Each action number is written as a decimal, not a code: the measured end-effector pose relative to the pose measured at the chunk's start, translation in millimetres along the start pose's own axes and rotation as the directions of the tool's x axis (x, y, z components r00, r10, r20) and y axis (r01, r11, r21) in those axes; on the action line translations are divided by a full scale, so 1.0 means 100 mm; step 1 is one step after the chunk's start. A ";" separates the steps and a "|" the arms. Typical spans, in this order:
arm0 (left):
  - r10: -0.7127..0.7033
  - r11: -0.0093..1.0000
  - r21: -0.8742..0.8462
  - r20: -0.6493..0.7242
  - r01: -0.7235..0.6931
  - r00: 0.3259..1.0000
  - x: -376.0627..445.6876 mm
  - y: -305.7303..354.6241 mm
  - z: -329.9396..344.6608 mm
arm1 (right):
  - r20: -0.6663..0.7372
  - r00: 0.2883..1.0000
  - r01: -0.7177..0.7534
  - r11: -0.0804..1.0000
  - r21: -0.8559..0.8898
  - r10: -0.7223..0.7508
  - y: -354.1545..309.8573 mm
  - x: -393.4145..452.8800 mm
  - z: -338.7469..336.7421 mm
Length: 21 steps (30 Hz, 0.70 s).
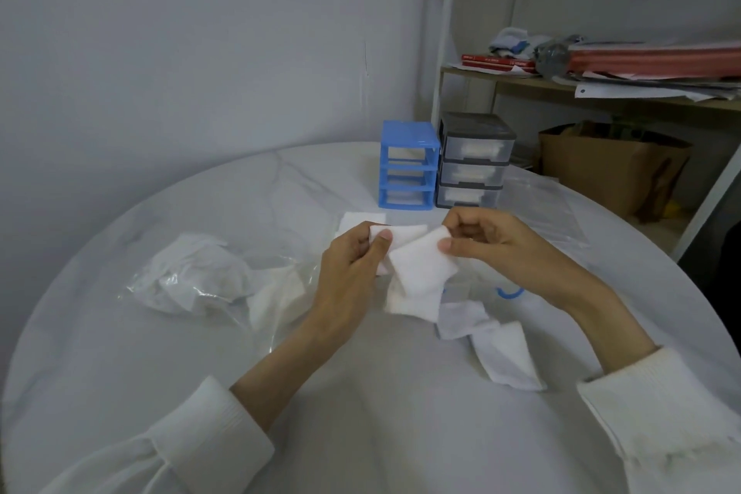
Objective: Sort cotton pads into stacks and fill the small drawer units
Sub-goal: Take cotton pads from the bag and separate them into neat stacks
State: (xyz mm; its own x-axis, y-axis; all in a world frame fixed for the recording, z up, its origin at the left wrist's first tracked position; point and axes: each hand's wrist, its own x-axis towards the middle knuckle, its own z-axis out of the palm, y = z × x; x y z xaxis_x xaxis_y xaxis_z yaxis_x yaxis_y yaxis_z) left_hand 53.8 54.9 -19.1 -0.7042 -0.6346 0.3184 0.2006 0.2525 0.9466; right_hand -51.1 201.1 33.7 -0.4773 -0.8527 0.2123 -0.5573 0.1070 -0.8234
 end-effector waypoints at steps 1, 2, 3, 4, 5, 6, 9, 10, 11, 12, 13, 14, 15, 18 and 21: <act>-0.005 1.000 -0.001 -0.002 0.005 1.000 -0.01 0.01 0.00 | -0.004 1.000 -0.011 1.000 0.007 0.011 0.00 0.01 0.01; -0.008 1.000 -0.001 -0.001 0.008 1.000 -0.01 0.02 0.00 | -0.008 1.000 -0.025 1.000 0.003 0.025 0.00 0.01 0.02; -0.009 1.000 -0.002 -0.001 0.009 1.000 -0.02 0.02 0.00 | -0.005 0.999 -0.038 0.999 -0.011 0.038 -0.01 0.01 0.02; -0.011 1.000 -0.004 -0.002 0.011 1.000 -0.02 0.03 0.00 | 0.005 0.999 -0.047 0.998 -0.030 0.047 -0.02 0.01 0.03; -0.014 1.000 -0.008 0.001 0.014 1.000 -0.02 0.03 0.00 | 0.018 0.999 -0.050 0.998 -0.044 0.051 -0.02 0.01 0.04; -0.017 1.000 -0.014 0.006 0.017 1.000 -0.03 0.03 0.00 | 0.029 0.998 -0.049 0.997 -0.054 0.051 -0.03 0.02 0.04; -0.025 0.999 -0.025 0.027 0.026 0.999 -0.03 0.03 0.01 | 0.001 0.999 -0.033 0.997 -0.065 0.033 -0.04 0.02 0.06; -0.030 0.999 -0.035 0.034 0.031 0.999 -0.03 0.03 0.01 | -0.029 0.999 -0.018 0.999 -0.043 0.016 -0.04 0.02 0.06; -0.039 0.998 -0.054 0.040 0.041 0.998 -0.03 0.03 0.01 | -0.066 0.998 0.002 1.000 0.002 -0.002 -0.03 0.03 0.07; -0.055 0.995 -0.075 0.044 0.059 0.997 -0.03 0.03 0.01 | -0.106 0.994 0.020 0.998 0.058 -0.014 -0.03 0.03 0.08; -0.077 0.992 -0.094 0.046 0.081 0.996 -0.02 0.03 0.02 | -0.143 0.990 0.036 0.993 0.109 -0.020 -0.02 0.05 0.10; -0.103 0.988 -0.109 0.049 0.108 0.993 -0.02 0.04 0.02 | -0.175 0.984 0.044 0.989 0.140 -0.019 -0.01 0.06 0.13; -0.134 0.982 -0.128 0.050 0.139 0.990 -0.01 0.03 0.02 | -0.199 0.980 0.039 0.988 0.148 -0.009 0.01 0.08 0.16; -0.236 0.950 -0.201 0.048 0.240 0.971 0.01 0.03 0.02 | -0.226 0.973 -0.021 0.991 0.134 0.051 0.07 0.12 0.26; -0.291 0.918 -0.273 0.032 0.289 0.956 0.01 0.04 0.02 | -0.252 0.964 -0.043 0.987 0.152 0.081 0.09 0.12 0.30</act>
State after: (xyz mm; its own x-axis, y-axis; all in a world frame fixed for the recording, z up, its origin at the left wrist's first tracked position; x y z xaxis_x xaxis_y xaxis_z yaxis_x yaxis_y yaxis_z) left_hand 52.5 56.6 -15.0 -0.7533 -0.6572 0.0271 0.1664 -0.1506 0.9745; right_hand -41.8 176.2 13.4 -0.6765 -0.6849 0.2708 -0.4266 0.0646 -0.9021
